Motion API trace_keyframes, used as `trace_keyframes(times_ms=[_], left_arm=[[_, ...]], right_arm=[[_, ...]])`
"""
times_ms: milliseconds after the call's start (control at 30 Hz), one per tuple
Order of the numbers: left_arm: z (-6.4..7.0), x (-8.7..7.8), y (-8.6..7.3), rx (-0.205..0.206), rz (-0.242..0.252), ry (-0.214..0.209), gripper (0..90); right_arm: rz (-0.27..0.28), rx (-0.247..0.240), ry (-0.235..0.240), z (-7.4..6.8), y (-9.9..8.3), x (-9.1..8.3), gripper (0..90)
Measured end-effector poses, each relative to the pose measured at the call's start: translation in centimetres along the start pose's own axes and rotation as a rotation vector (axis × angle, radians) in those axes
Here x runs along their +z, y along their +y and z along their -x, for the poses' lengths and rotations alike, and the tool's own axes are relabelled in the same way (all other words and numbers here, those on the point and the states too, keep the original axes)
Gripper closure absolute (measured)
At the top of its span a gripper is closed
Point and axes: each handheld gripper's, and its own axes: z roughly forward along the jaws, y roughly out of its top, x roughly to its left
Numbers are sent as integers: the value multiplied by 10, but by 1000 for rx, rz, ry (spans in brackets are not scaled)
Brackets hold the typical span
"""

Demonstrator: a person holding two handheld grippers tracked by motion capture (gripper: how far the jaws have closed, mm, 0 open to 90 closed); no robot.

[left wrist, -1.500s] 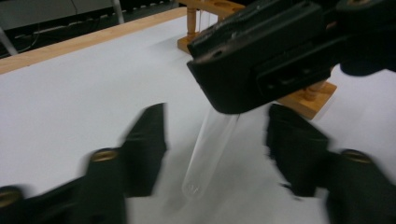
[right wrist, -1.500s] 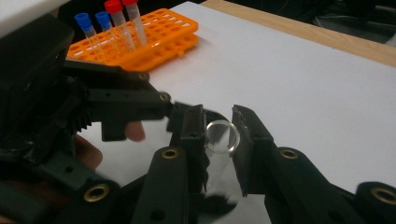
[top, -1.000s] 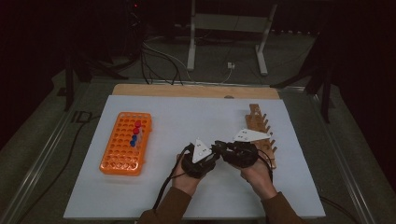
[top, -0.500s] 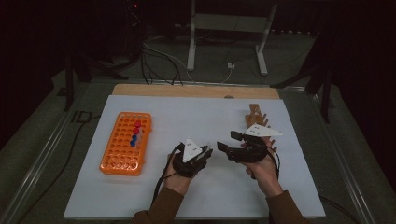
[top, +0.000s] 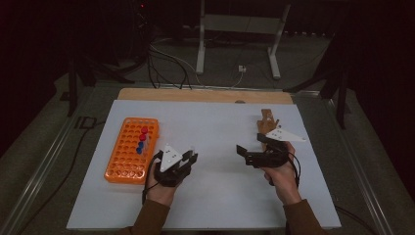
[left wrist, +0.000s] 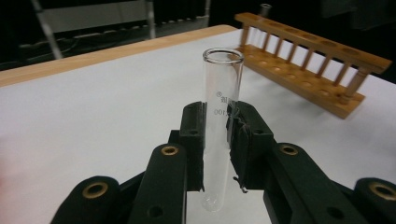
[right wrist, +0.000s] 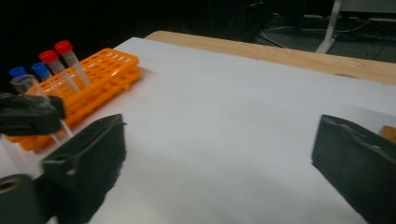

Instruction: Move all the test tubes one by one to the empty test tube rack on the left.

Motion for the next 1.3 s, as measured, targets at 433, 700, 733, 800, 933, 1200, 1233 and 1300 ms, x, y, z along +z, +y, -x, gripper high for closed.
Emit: trace_keyframes(times_ms=[433,700,733,800,933,1200,1233,1300], left_arm=[[-27,-36,-5,-16,28,63,764],[-39,-50,-8,1,30,109,764],[-41,-53,-8,5,34,116,764],[-45,-58,-8,3,43,130,764],[-54,-68,-10,-9,51,160,764],[-70,-78,-21,-7,45,234,764],[-71,-78,-22,-3,43,242,764],[-72,-79,-25,-2,37,248,763]], right_arm=[[22,12,-33,2,1,-5,0],[24,11,-43,2,1,-6,0],[24,12,-42,2,1,-6,0],[25,12,-44,3,1,-6,0],[27,12,-48,3,1,-7,0],[34,11,-50,3,2,-8,0],[33,9,-51,3,2,-8,0],[34,10,-53,4,2,-9,0]])
